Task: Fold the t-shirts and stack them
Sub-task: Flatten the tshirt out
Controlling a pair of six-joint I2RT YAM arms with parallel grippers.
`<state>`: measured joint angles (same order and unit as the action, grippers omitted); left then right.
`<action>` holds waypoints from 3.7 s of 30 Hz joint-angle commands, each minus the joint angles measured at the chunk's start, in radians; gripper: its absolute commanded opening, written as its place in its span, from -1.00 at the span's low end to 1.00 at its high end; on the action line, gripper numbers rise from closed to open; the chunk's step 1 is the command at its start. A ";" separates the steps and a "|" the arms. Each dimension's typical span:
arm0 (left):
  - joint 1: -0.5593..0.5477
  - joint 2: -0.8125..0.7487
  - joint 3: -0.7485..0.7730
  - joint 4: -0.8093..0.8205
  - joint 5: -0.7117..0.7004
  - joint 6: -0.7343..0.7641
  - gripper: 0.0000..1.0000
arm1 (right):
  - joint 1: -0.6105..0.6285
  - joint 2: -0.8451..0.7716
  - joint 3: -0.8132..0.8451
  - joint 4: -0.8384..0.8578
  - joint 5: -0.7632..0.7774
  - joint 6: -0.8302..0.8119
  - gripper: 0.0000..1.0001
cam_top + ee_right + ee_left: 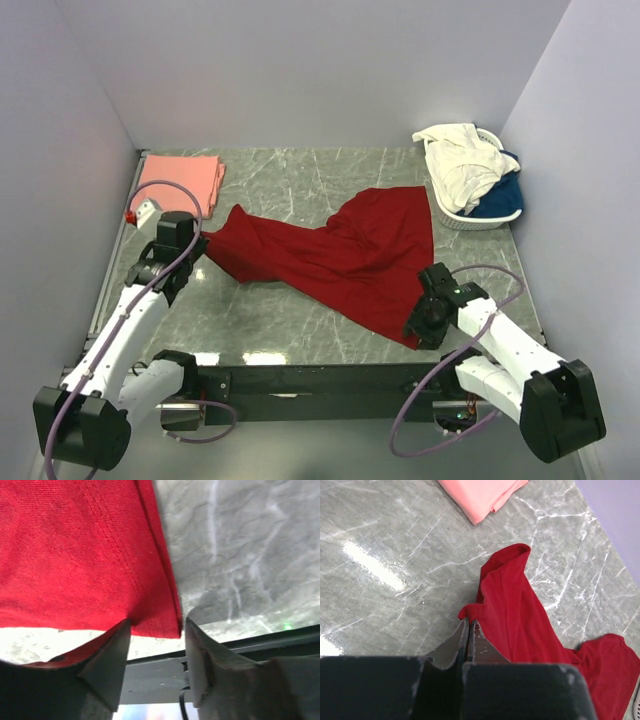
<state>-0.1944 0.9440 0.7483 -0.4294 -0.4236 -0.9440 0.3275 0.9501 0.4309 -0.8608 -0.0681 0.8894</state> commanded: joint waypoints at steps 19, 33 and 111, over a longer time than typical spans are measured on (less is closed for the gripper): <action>0.000 -0.131 0.546 -0.127 0.066 0.192 -0.99 | -0.111 -0.056 0.718 0.118 -0.050 -0.208 -1.00; -0.002 -0.126 1.098 -0.174 0.175 0.255 -0.99 | -0.200 -0.050 1.290 0.039 -0.055 -0.336 -1.00; 0.266 -0.660 0.006 -0.448 0.355 -0.157 -0.99 | -0.355 -0.155 0.098 0.325 -0.018 -0.211 -0.98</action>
<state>0.0731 0.2985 0.7094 -0.8471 -0.0750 -1.1160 -0.0013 0.8116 0.4915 -0.4778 -0.1360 0.6884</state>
